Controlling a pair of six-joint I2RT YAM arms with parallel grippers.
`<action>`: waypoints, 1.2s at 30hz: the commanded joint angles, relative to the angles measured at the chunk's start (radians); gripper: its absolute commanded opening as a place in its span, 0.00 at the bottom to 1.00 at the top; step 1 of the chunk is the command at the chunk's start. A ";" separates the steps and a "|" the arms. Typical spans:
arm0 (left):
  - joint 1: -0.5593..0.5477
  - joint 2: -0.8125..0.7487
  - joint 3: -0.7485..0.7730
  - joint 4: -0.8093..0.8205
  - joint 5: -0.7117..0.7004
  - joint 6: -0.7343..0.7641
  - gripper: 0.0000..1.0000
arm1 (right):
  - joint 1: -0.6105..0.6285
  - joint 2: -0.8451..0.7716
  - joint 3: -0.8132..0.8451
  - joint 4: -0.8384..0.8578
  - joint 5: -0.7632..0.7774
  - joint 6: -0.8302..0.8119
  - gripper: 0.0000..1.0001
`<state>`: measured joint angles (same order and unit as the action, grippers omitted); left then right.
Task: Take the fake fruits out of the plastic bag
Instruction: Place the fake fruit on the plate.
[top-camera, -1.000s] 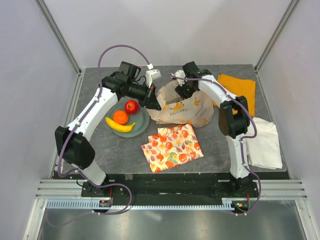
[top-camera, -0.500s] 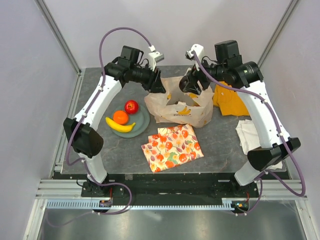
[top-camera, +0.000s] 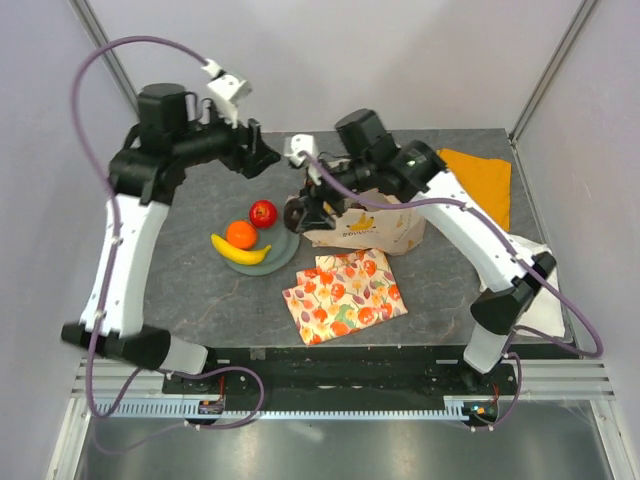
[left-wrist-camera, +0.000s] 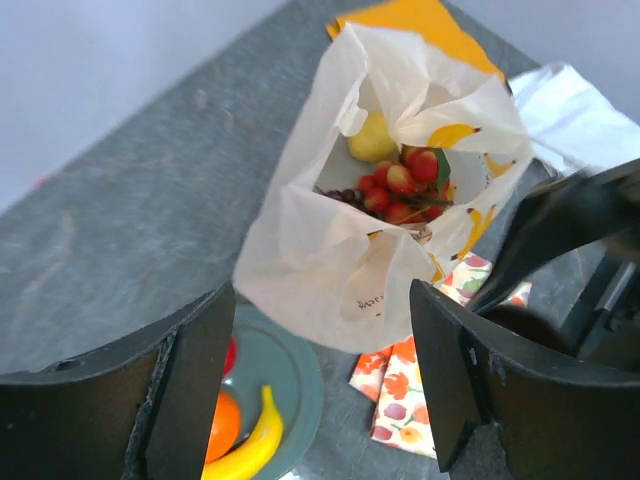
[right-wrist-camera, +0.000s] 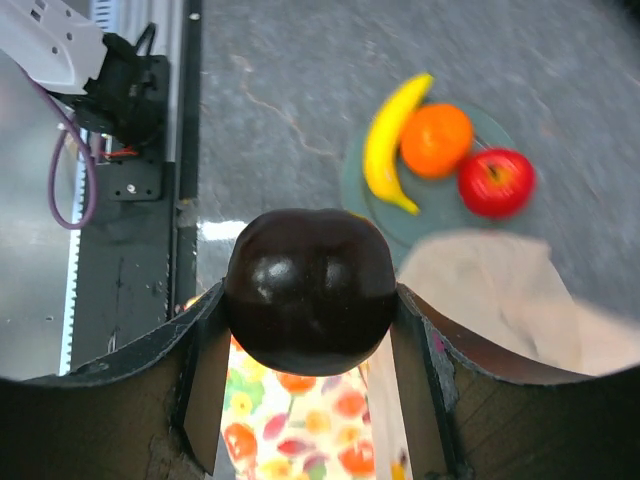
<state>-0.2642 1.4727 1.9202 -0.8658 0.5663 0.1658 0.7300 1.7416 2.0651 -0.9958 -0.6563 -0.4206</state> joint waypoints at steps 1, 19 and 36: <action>0.072 -0.167 -0.067 0.005 -0.058 -0.002 0.78 | 0.095 0.116 0.050 0.108 -0.005 -0.033 0.42; 0.180 -0.399 -0.237 -0.035 -0.063 0.032 0.79 | 0.069 0.536 0.154 0.224 0.352 0.125 0.41; 0.263 -0.416 -0.283 -0.030 0.032 -0.028 0.79 | 0.069 0.665 0.196 0.212 0.478 0.125 0.49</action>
<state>-0.0059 1.0664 1.6447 -0.9096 0.5556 0.1715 0.7956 2.3993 2.2341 -0.7849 -0.2081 -0.3168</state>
